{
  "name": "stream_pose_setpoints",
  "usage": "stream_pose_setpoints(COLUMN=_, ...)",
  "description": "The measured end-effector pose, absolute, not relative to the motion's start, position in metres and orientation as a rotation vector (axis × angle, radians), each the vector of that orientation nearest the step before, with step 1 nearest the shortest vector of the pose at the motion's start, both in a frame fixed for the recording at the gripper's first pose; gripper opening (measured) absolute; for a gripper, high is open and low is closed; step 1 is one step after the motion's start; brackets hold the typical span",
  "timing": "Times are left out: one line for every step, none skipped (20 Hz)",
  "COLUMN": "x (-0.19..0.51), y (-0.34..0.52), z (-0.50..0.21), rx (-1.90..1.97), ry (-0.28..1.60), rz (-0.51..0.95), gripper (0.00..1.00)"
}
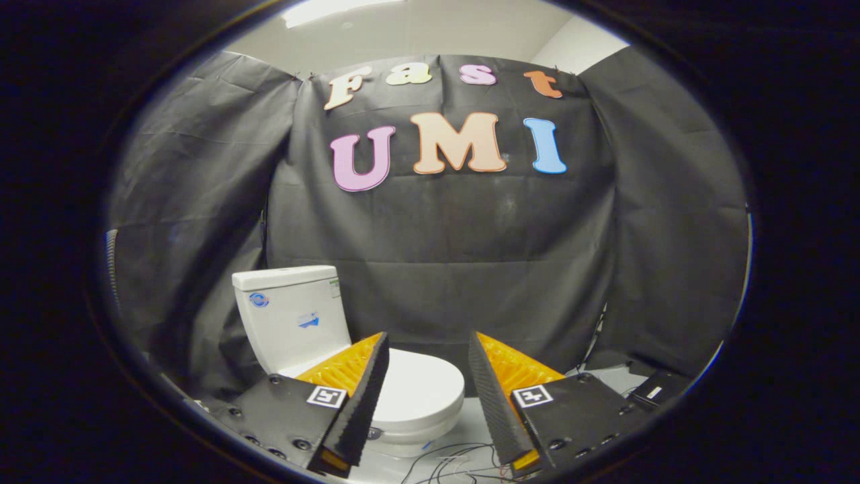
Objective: Open the toilet lid.
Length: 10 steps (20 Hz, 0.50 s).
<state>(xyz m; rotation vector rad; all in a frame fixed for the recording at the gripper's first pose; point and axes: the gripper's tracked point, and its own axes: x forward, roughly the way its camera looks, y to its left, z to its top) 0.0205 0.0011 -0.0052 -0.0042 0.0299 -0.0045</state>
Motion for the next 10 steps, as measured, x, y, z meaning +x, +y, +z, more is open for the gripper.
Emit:
stream_pose_setpoints(x=0.027, y=0.001, z=-0.012, rx=-0.006, ry=0.048, rz=-0.005, gripper=0.73)
stream_pose_setpoints(x=0.028, y=0.001, z=-0.013, rx=-0.007, ry=0.063, rz=-0.004, gripper=0.72)
stream_pose_setpoints(x=0.031, y=0.002, z=-0.013, rx=-0.007, ry=0.070, rz=-0.001, gripper=0.71)
stream_pose_setpoints(x=0.036, y=0.003, z=-0.012, rx=-0.010, ry=0.071, rz=0.004, gripper=0.70)
stream_pose_setpoints(x=0.039, y=0.004, z=-0.013, rx=-0.014, ry=0.071, rz=0.004, gripper=0.70)
stream_pose_setpoints(x=0.044, y=0.005, z=-0.012, rx=-0.019, ry=0.067, rz=0.005, gripper=0.71)
stream_pose_setpoints(x=0.047, y=0.006, z=-0.012, rx=-0.030, ry=0.062, rz=0.008, gripper=0.71)
stream_pose_setpoints(x=0.050, y=0.009, z=-0.010, rx=-0.043, ry=0.055, rz=0.011, gripper=0.71)
stream_pose_setpoints(x=0.052, y=0.011, z=-0.009, rx=-0.058, ry=0.045, rz=0.017, gripper=0.70)
stream_pose_setpoints(x=0.057, y=0.015, z=-0.007, rx=-0.072, ry=0.041, rz=0.025, gripper=0.70)
